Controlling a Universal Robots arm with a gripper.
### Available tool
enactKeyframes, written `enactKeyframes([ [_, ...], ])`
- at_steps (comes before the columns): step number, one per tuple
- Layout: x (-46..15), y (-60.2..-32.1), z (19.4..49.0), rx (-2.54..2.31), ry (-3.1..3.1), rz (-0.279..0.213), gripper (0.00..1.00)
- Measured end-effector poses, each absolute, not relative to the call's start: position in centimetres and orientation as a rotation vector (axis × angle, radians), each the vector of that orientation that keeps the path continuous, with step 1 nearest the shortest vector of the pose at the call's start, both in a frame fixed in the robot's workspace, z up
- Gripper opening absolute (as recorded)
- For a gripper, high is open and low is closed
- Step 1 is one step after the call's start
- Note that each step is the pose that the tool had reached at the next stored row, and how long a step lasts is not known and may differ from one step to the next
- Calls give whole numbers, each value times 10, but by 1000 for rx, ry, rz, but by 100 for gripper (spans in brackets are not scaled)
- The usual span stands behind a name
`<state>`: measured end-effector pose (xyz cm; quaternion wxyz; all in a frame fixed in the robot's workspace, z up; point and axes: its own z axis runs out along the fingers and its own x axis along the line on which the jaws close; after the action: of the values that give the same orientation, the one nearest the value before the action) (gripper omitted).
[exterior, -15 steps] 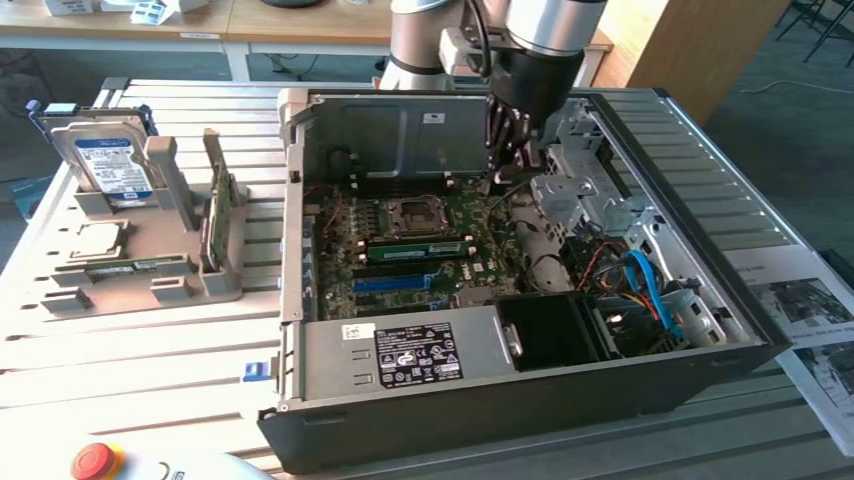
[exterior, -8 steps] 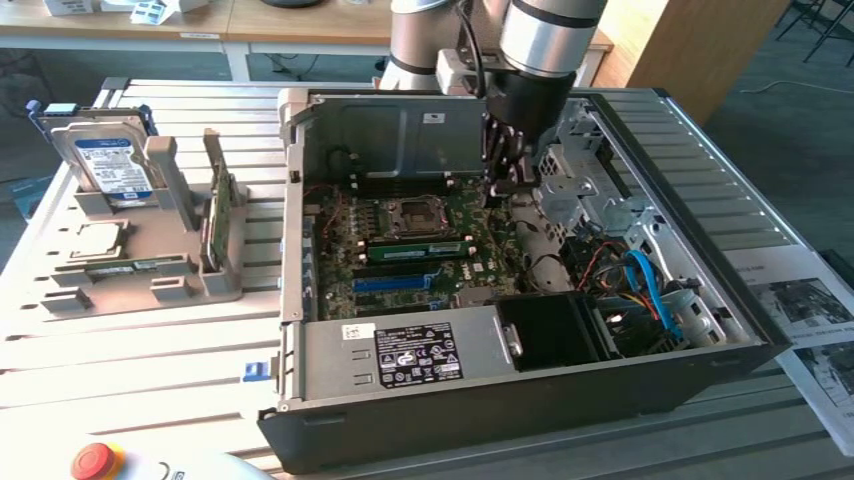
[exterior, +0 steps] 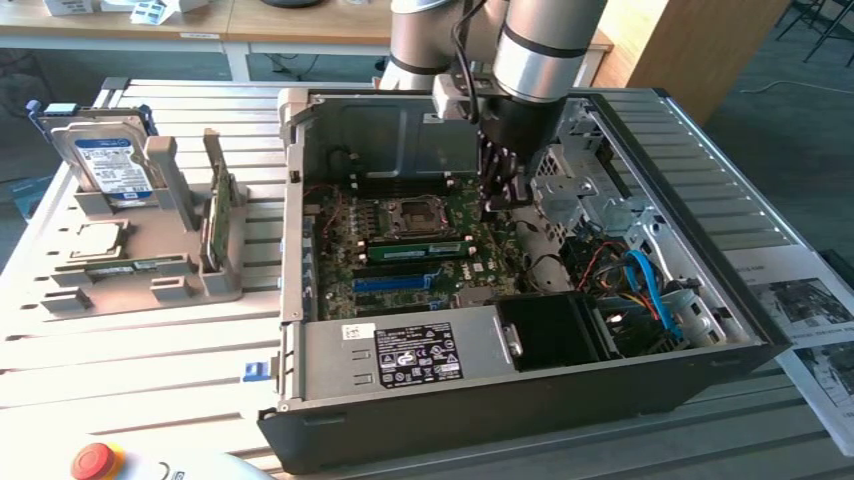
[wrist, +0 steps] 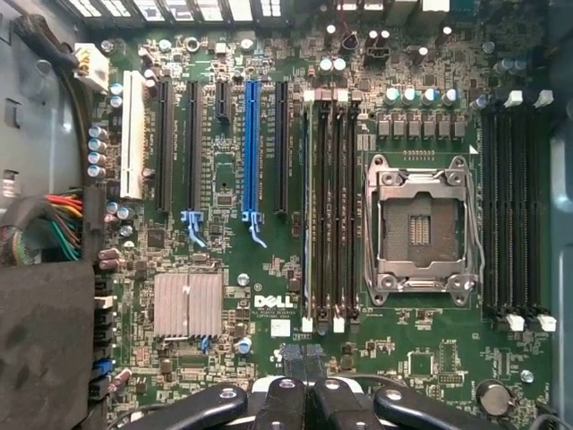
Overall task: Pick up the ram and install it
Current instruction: 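Press down the ram until it locks into place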
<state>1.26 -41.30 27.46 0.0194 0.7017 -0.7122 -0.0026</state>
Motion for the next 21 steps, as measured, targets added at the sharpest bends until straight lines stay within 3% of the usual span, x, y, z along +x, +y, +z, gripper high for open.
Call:
enactKeyframes([
  [21,12,-413,247,2178,-2210,-8,10],
])
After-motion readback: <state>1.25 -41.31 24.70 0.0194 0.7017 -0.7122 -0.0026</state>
